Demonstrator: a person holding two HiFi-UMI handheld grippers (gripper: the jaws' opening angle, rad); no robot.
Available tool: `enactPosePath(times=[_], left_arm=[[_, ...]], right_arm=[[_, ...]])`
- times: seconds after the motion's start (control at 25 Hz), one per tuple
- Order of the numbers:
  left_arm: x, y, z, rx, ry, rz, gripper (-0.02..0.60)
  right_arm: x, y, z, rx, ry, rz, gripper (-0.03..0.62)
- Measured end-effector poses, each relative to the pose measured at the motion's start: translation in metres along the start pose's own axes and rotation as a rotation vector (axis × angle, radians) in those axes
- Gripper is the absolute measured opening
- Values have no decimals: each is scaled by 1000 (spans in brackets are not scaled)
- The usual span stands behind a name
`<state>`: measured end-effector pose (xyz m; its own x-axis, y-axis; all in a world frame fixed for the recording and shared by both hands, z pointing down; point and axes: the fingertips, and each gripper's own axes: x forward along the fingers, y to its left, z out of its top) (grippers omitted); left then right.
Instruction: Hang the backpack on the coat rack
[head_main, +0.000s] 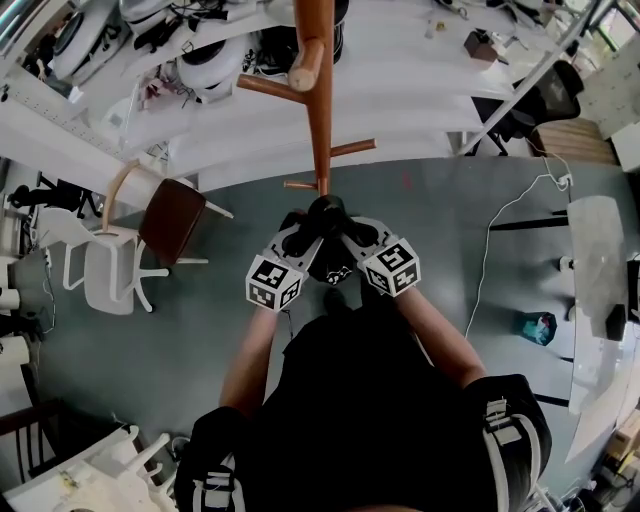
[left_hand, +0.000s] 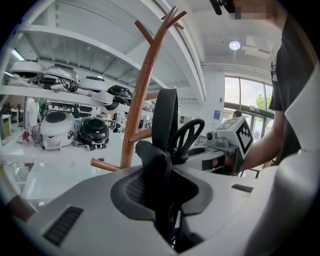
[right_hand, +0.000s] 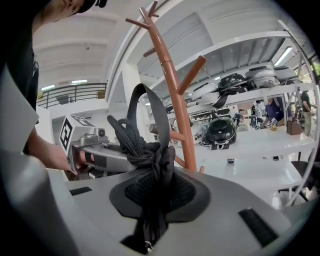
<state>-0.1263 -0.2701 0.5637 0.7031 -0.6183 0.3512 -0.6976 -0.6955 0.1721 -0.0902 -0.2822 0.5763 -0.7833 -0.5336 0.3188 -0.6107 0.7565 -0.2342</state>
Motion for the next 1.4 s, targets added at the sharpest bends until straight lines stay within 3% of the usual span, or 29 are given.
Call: enactPosePath(times=[0.56, 1.4], left_arm=[[28, 30, -9, -10, 47, 41, 84], [61, 65, -34, -44, 120, 44, 84]], right_arm=[[28, -31, -8, 7, 58, 17, 80], [63, -66, -29, -8, 156, 25, 81]])
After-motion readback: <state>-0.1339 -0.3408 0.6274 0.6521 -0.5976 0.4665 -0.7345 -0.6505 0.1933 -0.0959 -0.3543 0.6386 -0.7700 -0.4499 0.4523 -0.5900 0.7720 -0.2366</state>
